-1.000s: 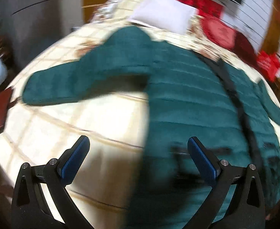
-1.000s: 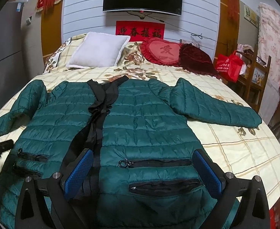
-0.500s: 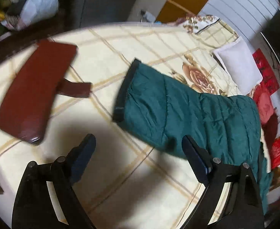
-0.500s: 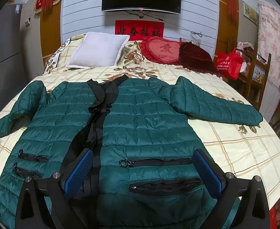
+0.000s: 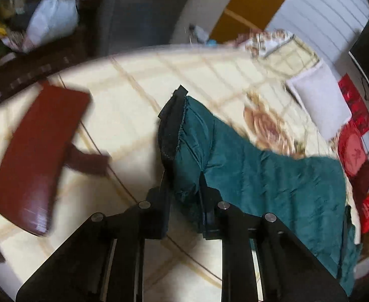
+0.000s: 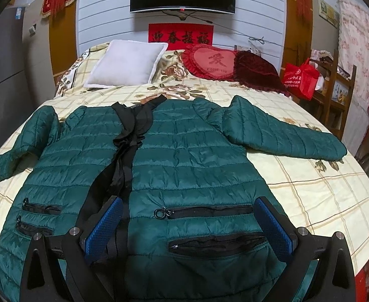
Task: Fold large clothes
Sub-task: 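Grasp the jacket sleeve with the left tool and lift it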
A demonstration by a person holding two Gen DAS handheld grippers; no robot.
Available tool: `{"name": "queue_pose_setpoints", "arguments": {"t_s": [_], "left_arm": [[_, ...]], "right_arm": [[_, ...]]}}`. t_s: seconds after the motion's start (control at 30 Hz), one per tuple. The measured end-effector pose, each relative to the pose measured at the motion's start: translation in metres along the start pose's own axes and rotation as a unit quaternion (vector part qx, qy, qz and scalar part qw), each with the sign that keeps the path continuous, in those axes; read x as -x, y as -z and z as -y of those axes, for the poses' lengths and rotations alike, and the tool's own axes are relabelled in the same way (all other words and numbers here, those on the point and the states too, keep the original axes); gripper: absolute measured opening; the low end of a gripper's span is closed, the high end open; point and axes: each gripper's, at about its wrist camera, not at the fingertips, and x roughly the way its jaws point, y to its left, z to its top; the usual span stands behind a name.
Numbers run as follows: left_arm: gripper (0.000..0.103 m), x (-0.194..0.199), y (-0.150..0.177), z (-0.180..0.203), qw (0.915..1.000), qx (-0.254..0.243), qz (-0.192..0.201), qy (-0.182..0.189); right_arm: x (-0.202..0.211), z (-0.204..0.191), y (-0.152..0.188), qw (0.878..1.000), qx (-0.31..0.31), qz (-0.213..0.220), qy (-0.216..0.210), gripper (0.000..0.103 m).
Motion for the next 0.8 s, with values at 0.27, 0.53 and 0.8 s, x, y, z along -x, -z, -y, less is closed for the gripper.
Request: {"name": "queue_pose_setpoints", "arguments": {"t_s": [0.27, 0.53, 0.8], "left_arm": [[0.017, 0.059, -0.027, 0.021, 0.9941, -0.052, 0.089, -0.031], [0.017, 0.119, 0.042, 0.163, 0.9637, -0.196, 0.069, 0.167], [0.017, 0.125, 0.125, 0.318, 0.9038, -0.292, -0.001, 0.313]], "right_arm": [[0.001, 0.003, 0.0, 1.0, 0.0, 0.0, 0.004, 0.103], [-0.007, 0.021, -0.001, 0.998, -0.013, -0.02, 0.055, 0.103], [-0.017, 0.054, 0.007, 0.996, -0.051, -0.057, 0.053, 0.103]]}}
